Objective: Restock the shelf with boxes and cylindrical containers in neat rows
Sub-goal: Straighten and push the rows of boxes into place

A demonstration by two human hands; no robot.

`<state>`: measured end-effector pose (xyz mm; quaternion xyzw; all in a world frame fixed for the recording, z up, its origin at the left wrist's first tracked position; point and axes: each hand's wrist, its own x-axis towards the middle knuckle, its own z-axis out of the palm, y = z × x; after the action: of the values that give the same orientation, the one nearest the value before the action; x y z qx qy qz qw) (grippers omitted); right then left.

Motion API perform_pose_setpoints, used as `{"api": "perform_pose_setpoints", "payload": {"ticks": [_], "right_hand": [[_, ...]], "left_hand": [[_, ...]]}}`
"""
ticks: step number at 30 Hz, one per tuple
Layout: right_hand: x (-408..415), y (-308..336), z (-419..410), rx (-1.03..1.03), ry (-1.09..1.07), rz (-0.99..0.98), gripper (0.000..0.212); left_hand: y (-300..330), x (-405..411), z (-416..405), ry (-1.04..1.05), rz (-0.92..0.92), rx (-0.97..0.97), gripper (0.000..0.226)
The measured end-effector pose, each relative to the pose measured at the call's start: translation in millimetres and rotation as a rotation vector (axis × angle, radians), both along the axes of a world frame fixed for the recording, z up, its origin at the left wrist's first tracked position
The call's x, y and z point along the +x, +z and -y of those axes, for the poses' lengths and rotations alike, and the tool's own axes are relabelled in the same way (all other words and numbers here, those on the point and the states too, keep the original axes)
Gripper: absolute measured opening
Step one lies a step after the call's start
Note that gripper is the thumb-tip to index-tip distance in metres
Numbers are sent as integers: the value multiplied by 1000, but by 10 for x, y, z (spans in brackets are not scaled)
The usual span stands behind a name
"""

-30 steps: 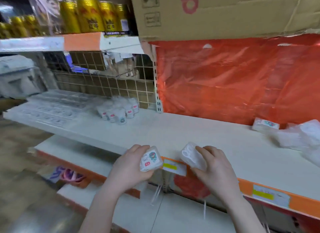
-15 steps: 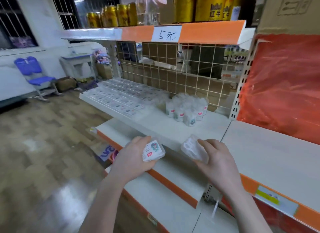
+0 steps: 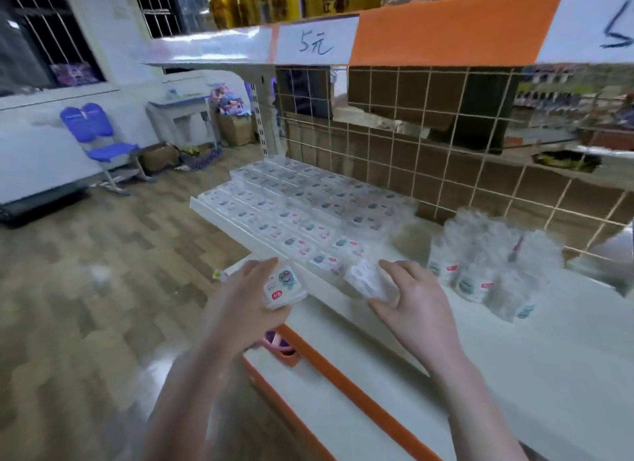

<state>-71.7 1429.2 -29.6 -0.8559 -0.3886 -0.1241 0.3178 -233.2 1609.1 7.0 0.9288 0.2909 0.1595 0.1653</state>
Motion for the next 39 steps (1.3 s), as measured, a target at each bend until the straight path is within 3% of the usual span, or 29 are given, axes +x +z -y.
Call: {"api": "perform_pose_setpoints", "payload": {"ticks": [11,25,32,39], "right_hand": [[92,75,-1335,-47,41,-82,54],[-275,186,-3643,-38,-66,-228,53],[-290,262,-4343,150,-109,-522,31],[58,234,-4707,258,-108,-568,11]], "left_hand": [[-31,69,-1374,117,-2,-18,73],[-45,-187,-3721,15,44,-112,65],[-62,-85,-4507,-58,71,-119,62],[-146,379,-4957,-110,79,-114,68]]}}
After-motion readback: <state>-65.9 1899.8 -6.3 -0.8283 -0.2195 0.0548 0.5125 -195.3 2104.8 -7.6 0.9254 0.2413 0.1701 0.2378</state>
